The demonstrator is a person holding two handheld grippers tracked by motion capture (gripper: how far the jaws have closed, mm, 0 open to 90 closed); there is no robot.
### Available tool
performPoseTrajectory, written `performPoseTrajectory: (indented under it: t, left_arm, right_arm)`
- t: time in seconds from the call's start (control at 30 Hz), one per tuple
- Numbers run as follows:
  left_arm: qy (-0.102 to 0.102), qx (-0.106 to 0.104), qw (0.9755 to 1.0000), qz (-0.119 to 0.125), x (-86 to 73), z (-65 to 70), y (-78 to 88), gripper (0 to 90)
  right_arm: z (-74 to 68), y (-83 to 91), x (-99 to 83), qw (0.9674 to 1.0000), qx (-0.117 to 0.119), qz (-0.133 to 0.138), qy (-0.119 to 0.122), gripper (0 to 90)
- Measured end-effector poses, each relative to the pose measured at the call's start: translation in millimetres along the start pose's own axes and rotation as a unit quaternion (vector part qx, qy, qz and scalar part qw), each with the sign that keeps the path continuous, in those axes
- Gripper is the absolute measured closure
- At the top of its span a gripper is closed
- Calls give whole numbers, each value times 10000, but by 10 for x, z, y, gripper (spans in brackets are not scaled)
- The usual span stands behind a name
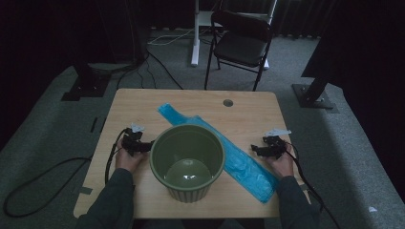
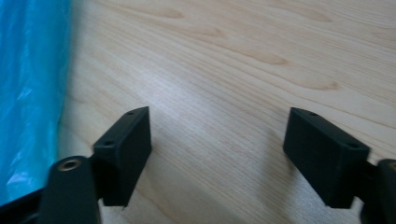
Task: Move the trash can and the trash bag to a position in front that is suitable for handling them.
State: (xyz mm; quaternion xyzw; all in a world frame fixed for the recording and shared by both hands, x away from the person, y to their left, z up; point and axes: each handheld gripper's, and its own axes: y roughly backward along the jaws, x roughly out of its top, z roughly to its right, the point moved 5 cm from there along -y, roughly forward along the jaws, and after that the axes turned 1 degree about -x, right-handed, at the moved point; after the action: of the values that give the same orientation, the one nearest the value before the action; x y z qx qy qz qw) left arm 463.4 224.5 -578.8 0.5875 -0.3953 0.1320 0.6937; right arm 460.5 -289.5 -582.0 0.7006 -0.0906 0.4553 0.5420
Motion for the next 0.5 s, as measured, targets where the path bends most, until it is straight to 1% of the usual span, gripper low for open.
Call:
performPoseTrajectory:
  t: [0.03,0.07,0.1,0.13,0.17,0.2,0.23,0.27,0.3,0.33,0.37,0.4,0.43,0.47,0.5]
  left_arm:
    - [27,16,10000,11,1,-8,7,173]
    - [49,35,10000,14,0,-23,21,206]
    - [49,35,10000,14,0,-23,21,254]
    - [48,24,10000,31,-5,-36,39,254]
    - [19,-13,10000,44,-9,-37,47,333]
    - [-71,-82,9999,30,-19,-43,61,338]
    - [-71,-82,9999,30,-19,-43,61,349]
    - [-103,-119,9999,8,-21,-42,71,349]
    - [-138,-157,9998,-7,-24,-40,82,376]
    - [-174,-190,9997,-51,-27,-37,99,437]
    - [-195,-221,9995,-95,-31,-29,116,459]
    - [-234,-271,9993,-137,-36,-19,130,459]
    - [-267,-375,9988,-166,-40,-1,143,461]
    - [-255,-516,9982,-155,-40,18,157,464]
    - [-286,-654,9973,-156,-38,36,174,465]
  right_arm:
    - [0,0,0,10000,0,0,0,269]
    - [0,4,3,10000,-27,5,-31,303]
    - [0,4,3,10000,-27,5,-31,303]
    - [4,14,4,10000,-62,2,-70,343]
    - [18,42,12,9997,-22,-27,-252,430]
    - [23,63,21,9994,-2,-7,-348,450]
    - [31,90,40,9991,36,72,-425,471]
    - [31,90,40,9991,36,72,-425,471]
    - [35,120,63,9985,89,172,-508,486]
    - [16,184,116,9981,152,309,-516,486]
    - [-13,215,142,9983,172,343,-433,482]
    - [-13,215,142,9983,172,343,-433,482]
    - [-51,242,168,9985,211,362,-352,481]
    - [-91,270,193,9987,227,375,-247,475]
    - [-179,327,246,9987,288,419,-85,461]
